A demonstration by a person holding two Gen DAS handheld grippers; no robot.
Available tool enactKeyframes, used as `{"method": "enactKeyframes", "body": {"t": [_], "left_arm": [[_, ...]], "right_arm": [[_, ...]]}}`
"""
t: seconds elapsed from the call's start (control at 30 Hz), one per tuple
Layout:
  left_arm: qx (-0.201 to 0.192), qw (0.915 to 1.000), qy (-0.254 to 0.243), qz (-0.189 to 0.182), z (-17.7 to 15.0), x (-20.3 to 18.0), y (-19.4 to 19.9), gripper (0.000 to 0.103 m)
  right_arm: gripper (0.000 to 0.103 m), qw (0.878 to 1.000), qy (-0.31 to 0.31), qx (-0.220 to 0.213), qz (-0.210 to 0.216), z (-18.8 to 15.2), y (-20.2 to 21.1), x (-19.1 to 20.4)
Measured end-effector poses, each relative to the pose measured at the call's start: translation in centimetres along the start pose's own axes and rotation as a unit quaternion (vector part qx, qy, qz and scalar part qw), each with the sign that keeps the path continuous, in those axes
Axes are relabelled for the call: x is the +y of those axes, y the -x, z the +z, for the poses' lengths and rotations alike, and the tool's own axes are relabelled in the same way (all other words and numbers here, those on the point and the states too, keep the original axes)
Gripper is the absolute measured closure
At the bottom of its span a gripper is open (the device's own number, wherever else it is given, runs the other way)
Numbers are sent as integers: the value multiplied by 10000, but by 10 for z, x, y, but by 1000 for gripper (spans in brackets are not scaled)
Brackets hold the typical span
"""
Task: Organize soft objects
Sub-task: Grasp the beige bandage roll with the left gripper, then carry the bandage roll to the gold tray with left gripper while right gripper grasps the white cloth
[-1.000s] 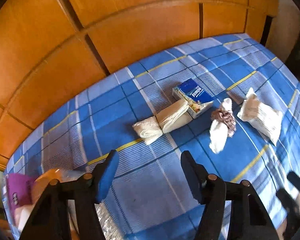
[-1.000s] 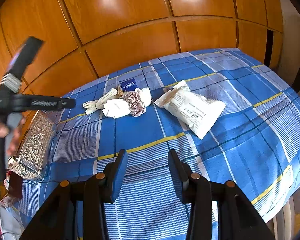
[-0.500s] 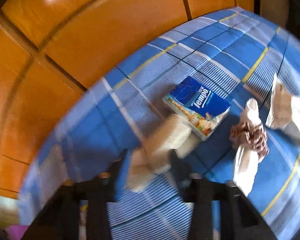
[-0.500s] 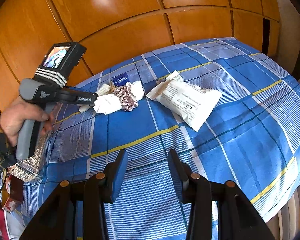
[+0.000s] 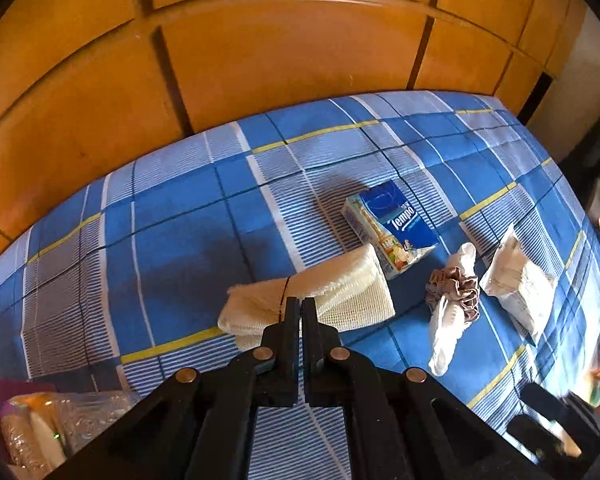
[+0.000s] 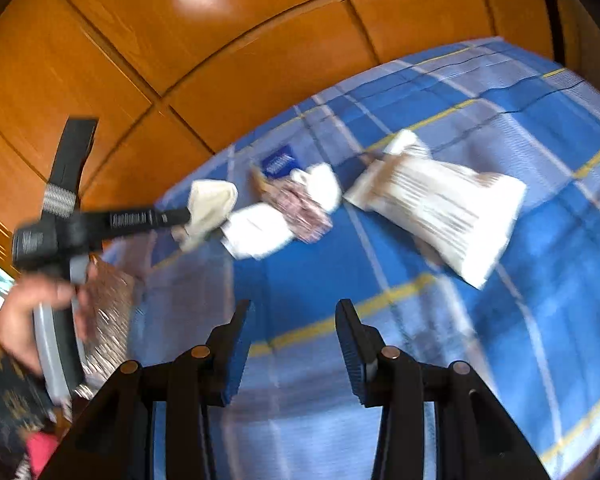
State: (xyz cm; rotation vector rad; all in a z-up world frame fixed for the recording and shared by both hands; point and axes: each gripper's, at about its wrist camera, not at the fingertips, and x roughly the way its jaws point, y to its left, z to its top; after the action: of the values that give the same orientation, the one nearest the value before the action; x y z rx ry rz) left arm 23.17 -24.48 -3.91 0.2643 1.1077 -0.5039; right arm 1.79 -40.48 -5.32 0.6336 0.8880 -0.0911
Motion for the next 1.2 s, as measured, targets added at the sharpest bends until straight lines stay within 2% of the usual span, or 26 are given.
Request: {"method": "enactKeyframes", "body": {"t": [0.1,0.2,0.37,0.43,0.57,0.63,0.73,0.87,1.07,1.2], "left_arm": [[-60,9998,101,-134,0,1,8,102],[-182,9995,147,-213,5,5,21,102],[-390,9978,390,-359,23,22,39,102],[-523,9958,602,-449,30,35,51,102],[-735,9915,924,-539,41,64,73,102],[-821,9891,1088,-552,44,81,84,102],[-956,9848,1376,-463,47,114,102,102],[-1192,9760,1800,-291,42,166,133,102],[-1543,9586,2369,350,12,257,183,102],[-1650,9398,2891,769,-38,327,214,102]], "right_arm": [[61,9978,-407,-39,531,22,-20,2],[61,9924,-1000,-26,710,39,-41,-2],[61,9805,-1882,49,558,56,-72,-14],[61,9824,-1829,65,383,61,-80,-10],[62,9864,-1600,383,41,64,-103,-1],[63,9911,-1288,293,-139,63,-106,9],[70,9942,-972,314,-338,64,-109,19],[71,9961,-717,377,-362,63,-110,24],[71,9963,-605,514,-334,62,-116,24],[70,9968,-453,502,-437,62,-115,25]]}}
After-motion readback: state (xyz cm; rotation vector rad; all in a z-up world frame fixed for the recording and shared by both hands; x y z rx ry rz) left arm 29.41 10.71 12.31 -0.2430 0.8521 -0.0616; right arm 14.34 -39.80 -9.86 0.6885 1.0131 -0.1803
